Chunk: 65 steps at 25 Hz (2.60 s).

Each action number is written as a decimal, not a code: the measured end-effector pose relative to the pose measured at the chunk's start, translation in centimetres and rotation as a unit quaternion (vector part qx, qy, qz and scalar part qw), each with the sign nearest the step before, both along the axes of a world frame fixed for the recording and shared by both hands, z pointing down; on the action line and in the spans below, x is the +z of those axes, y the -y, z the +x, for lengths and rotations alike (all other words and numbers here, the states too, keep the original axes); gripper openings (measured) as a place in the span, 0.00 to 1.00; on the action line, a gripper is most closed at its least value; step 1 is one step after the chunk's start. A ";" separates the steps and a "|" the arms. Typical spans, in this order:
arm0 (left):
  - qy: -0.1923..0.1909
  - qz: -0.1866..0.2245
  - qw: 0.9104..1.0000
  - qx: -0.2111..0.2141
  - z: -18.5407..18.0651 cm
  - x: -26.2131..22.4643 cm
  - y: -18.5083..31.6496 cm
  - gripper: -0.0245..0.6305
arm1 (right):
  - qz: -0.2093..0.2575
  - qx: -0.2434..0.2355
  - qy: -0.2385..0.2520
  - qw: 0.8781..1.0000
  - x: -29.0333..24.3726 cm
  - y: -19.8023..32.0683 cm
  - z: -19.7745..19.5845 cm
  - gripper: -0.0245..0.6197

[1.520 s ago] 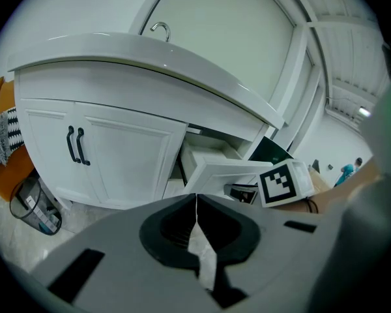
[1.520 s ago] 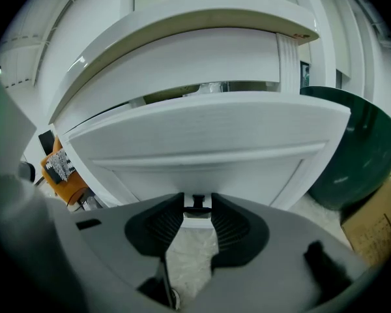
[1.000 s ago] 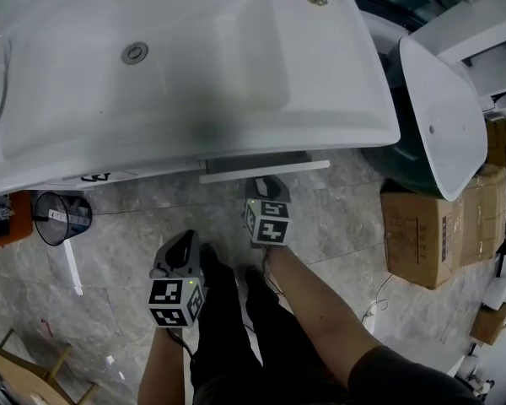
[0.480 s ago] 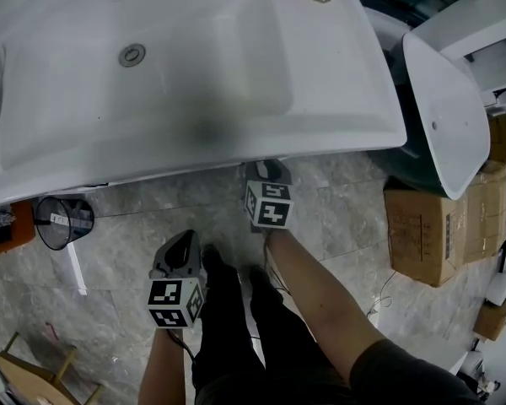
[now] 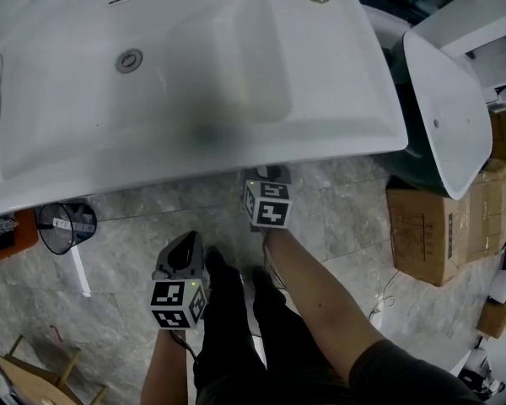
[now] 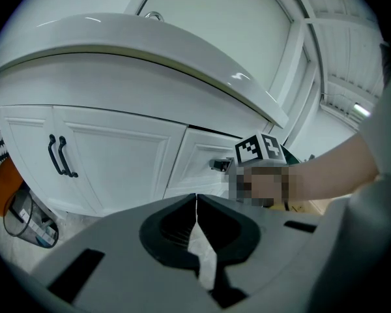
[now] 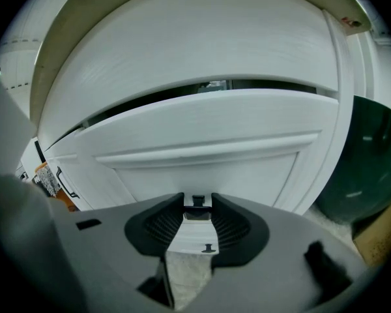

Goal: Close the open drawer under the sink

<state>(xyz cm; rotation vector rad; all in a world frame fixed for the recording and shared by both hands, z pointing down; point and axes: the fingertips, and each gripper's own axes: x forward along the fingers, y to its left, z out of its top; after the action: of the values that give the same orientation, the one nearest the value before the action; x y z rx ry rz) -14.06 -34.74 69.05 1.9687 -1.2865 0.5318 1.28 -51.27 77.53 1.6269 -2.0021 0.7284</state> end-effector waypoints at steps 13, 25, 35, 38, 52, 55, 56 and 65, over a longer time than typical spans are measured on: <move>0.006 0.009 1.000 -0.025 0.8 -1.9 -1.3 0.06 | -0.053 0.006 0.042 0.998 -0.8 -3.2 0.7 0.26; 0.036 0.077 0.994 -0.065 3.9 -11.5 -6.2 0.06 | -0.043 -0.052 0.086 0.994 -9.9 -10.7 3.9 0.14; 0.013 0.115 0.990 -0.076 7.7 -19.3 -8.8 0.06 | -0.037 -0.133 0.097 0.986 -16.3 -17.8 5.2 0.10; 0.008 0.124 0.989 -0.079 7.7 -20.6 -9.1 0.06 | -0.043 -0.137 0.099 0.985 -17.0 -19.4 5.2 0.10; -0.015 0.163 0.985 -0.048 1.9 -24.8 -20.5 0.06 | 0.027 -0.105 0.077 0.991 -24.4 -30.4 1.9 0.10; -0.022 0.173 0.984 -0.038 0.7 -25.8 -23.9 0.06 | 0.041 -0.089 0.072 0.993 -25.8 -34.1 1.5 0.10; -0.025 0.176 0.984 -0.034 0.4 -26.1 -25.1 0.06 | 0.044 -0.084 0.071 0.993 -26.3 -35.4 1.4 0.10; -0.031 0.206 0.978 0.024 -0.5 -28.9 -33.9 0.06 | 0.083 -0.042 0.068 0.993 -30.2 -45.3 0.3 0.10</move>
<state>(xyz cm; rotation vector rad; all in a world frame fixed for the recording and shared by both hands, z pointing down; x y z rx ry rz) -14.51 -0.85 40.18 2.3374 -1.3971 0.2349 1.62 -5.93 47.35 1.6100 -2.2679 0.6744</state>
